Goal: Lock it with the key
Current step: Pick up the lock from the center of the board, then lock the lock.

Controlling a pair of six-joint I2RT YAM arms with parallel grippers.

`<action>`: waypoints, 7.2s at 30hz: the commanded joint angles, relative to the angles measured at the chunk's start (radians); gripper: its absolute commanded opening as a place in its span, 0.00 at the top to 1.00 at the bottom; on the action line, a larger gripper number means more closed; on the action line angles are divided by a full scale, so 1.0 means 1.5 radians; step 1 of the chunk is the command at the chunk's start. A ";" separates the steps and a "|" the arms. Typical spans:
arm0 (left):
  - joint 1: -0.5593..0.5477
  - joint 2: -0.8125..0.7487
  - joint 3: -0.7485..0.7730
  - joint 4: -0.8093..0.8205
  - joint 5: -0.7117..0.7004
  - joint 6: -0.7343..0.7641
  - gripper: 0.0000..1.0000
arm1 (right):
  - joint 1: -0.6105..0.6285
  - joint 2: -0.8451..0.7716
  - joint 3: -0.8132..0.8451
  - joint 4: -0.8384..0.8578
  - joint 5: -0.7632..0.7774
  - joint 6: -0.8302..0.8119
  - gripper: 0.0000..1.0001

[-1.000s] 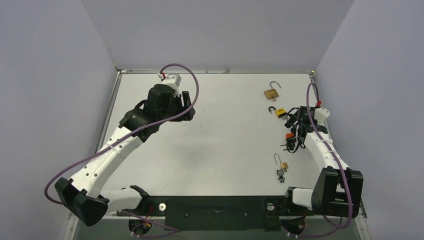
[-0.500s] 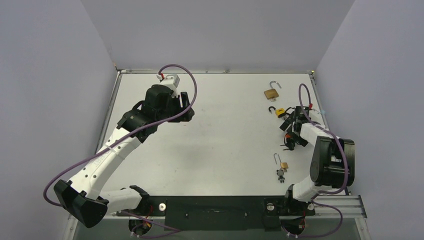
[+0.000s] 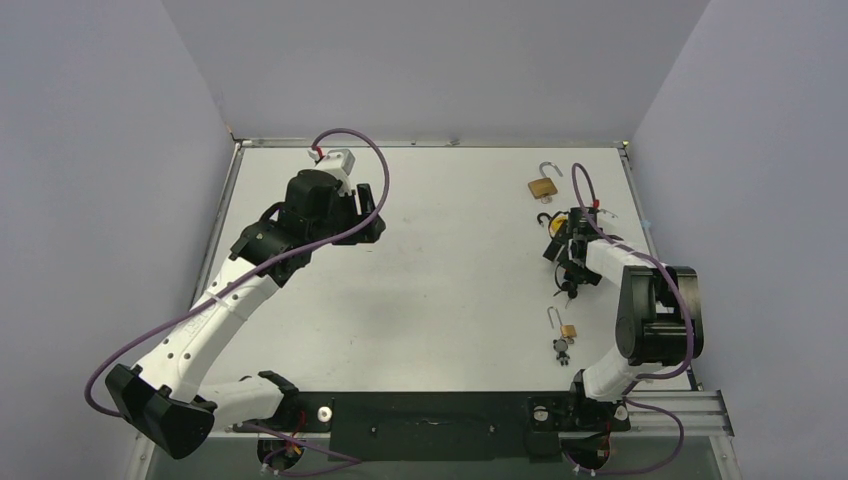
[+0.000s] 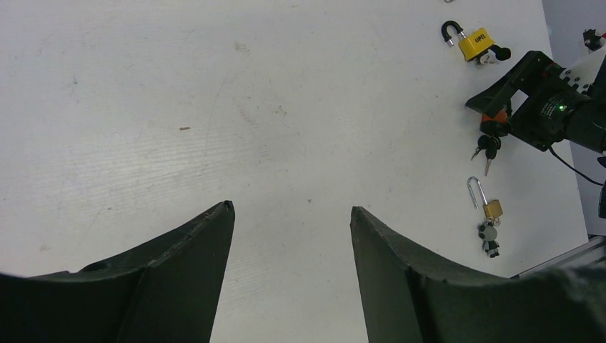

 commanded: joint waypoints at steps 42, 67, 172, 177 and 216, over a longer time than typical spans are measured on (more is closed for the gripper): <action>0.049 0.047 -0.022 0.292 0.276 -0.057 0.41 | 0.163 -0.221 0.122 -0.171 -0.230 0.033 1.00; 0.105 0.101 0.086 0.660 0.861 -0.099 0.45 | 0.359 -0.338 0.291 0.119 -0.736 0.305 1.00; 0.066 0.007 0.161 0.695 0.317 -0.483 1.00 | 0.496 -0.241 0.490 0.268 -0.428 -0.095 0.58; 0.061 0.011 0.160 0.700 0.317 -0.485 1.00 | 0.496 -0.234 0.491 0.281 -0.434 -0.082 0.62; 0.066 -0.046 0.136 0.339 0.647 -0.055 0.56 | 0.446 -0.407 0.295 0.226 -0.622 0.037 1.00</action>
